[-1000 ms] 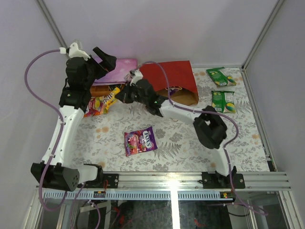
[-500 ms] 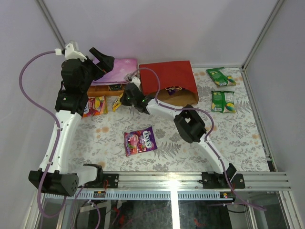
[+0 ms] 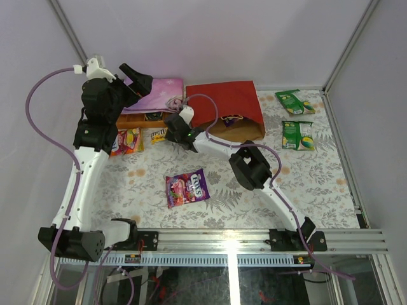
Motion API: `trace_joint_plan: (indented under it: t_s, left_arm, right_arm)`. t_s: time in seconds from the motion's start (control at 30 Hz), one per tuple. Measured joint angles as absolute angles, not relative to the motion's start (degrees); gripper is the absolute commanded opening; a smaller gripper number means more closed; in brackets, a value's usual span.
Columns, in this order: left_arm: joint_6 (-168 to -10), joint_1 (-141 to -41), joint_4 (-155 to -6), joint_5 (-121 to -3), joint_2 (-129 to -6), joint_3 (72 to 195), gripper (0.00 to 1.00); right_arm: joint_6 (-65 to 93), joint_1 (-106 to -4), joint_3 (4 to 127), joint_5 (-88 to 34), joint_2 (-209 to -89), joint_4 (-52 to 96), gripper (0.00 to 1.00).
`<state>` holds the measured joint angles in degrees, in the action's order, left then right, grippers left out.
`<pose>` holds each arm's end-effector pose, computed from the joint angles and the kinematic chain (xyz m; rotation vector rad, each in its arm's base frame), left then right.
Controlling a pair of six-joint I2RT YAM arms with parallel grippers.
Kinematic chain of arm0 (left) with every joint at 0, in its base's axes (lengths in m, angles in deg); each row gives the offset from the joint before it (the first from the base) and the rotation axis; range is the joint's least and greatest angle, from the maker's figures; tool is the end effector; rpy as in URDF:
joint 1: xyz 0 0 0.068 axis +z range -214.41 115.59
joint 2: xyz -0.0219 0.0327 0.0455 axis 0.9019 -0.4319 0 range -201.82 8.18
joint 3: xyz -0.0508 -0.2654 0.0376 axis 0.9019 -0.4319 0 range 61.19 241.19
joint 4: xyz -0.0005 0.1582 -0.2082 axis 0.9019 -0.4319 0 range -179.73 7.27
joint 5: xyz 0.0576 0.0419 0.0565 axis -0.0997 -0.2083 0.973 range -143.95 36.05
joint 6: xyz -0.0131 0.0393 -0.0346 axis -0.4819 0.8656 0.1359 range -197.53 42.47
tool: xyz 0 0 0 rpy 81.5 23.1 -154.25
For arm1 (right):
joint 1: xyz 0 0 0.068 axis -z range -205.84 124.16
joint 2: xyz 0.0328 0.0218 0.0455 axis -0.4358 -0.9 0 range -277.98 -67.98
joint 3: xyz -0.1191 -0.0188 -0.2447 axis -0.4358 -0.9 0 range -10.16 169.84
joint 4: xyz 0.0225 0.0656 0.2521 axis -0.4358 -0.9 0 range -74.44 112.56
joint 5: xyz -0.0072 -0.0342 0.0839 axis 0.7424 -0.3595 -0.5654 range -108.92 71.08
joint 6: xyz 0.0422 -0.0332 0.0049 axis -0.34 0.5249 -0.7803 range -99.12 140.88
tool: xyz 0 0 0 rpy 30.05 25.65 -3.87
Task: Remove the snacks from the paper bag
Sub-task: Place the snack at the center of the board.
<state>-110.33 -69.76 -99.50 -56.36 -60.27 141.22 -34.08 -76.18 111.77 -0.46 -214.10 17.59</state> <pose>0.2590 -0.0258 0.4570 -0.3693 1.6488 -0.5376 0.3796 0.4404 0.1624 0.2903 2.1303 0.7880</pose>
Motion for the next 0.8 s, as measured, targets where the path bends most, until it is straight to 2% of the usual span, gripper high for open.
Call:
trace_joint_plan:
  t_s: [0.07, 0.1, 0.13, 0.23, 0.3, 0.37, 0.43, 0.63, 0.73, 0.8]
  left_arm:
    - [-110.33, -69.76, -99.48, -56.36, -60.27, 141.22, 1.00]
    - [-110.33, -69.76, -99.48, -56.36, -60.27, 141.22, 1.00]
    - [-110.33, -69.76, -99.48, -56.36, -60.27, 141.22, 1.00]
    - [-110.33, -69.76, -99.48, -56.36, -60.29, 141.20, 1.00]
    - [-110.33, -69.76, -99.46, -56.36, -60.33, 141.20, 1.00]
    - [-110.33, -69.76, -99.48, -56.36, -60.38, 141.20, 1.00]
    - [-110.33, -69.76, -99.46, -56.39, -60.44, 141.20, 1.00]
    - [-110.29, -69.76, -99.52, -56.34, -60.86, 141.20, 1.00]
    - [-110.05, -69.76, -99.87, -55.77, -60.99, 141.20, 1.00]
    - [-109.72, -69.76, -100.16, -54.94, -61.03, 141.20, 1.00]
  right_arm:
    - [-35.13, -76.27, 111.79, 0.30, -214.12, 16.96, 0.01]
    - [-35.61, -76.29, 111.79, 0.59, -214.12, 16.76, 0.06]
    - [-36.07, -76.34, 111.79, 0.69, -214.12, 16.58, 0.13]
    - [-37.22, -76.47, 111.79, 0.65, -214.12, 16.41, 0.51]
    - [-37.66, -76.58, 111.79, 0.48, -214.12, 16.26, 0.73]
    - [-37.46, -76.69, 111.79, 0.13, -214.12, 15.99, 0.85]
    - [-36.76, -76.82, 111.79, -0.16, -214.12, 15.93, 0.91]
    - [-34.10, -77.21, 109.11, -2.28, -211.78, 15.78, 0.93]
    - [-31.78, -77.23, 100.56, -6.54, -205.14, 18.86, 0.95]
    - [-30.05, -77.28, 90.70, -10.63, -197.45, 23.64, 0.99]
